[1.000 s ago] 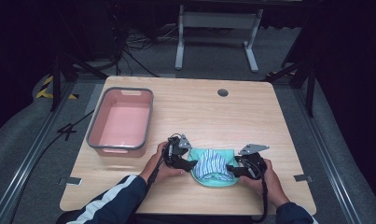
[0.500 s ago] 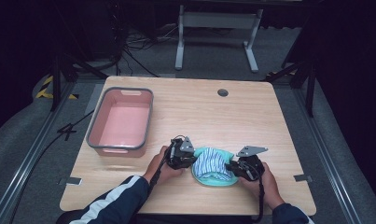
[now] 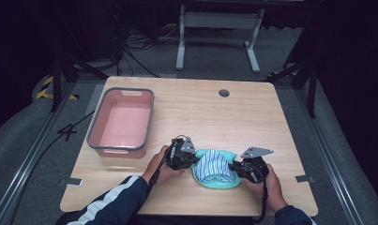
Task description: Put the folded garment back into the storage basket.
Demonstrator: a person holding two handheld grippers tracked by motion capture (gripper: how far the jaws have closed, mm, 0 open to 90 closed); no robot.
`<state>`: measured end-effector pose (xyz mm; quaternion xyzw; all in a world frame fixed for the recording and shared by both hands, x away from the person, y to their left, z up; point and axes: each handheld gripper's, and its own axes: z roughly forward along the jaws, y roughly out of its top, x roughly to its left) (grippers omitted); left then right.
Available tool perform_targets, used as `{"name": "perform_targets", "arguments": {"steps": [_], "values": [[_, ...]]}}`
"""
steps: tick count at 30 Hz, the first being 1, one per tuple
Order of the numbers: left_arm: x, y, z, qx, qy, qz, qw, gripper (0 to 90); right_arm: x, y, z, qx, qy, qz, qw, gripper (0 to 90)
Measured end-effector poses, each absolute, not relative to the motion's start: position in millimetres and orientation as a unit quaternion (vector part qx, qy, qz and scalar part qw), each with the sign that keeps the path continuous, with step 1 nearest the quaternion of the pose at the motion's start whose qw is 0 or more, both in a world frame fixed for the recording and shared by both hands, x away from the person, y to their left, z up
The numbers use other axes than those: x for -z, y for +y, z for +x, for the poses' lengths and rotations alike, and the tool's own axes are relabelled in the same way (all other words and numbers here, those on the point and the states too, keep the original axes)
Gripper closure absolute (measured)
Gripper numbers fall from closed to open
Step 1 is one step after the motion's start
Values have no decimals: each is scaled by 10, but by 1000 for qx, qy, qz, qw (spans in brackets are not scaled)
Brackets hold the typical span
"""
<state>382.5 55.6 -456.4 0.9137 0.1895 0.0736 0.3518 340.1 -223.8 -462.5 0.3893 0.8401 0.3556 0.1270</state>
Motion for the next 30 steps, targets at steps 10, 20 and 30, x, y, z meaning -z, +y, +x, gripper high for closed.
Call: {"name": "perform_targets", "arguments": {"steps": [10, 20, 30], "values": [[4518, 568, 3816, -71, 189, 912, 358, 824, 4530, -2264, 3384, -367, 833, 393, 130, 807], [4416, 583, 3809, -80, 182, 908, 369, 826, 4410, -2276, 3378, -380, 825, 397, 133, 808], [4331, 628, 3812, -83, 190, 901, 380, 828, 4346, -2232, 3383, -387, 820, 401, 128, 808]]}}
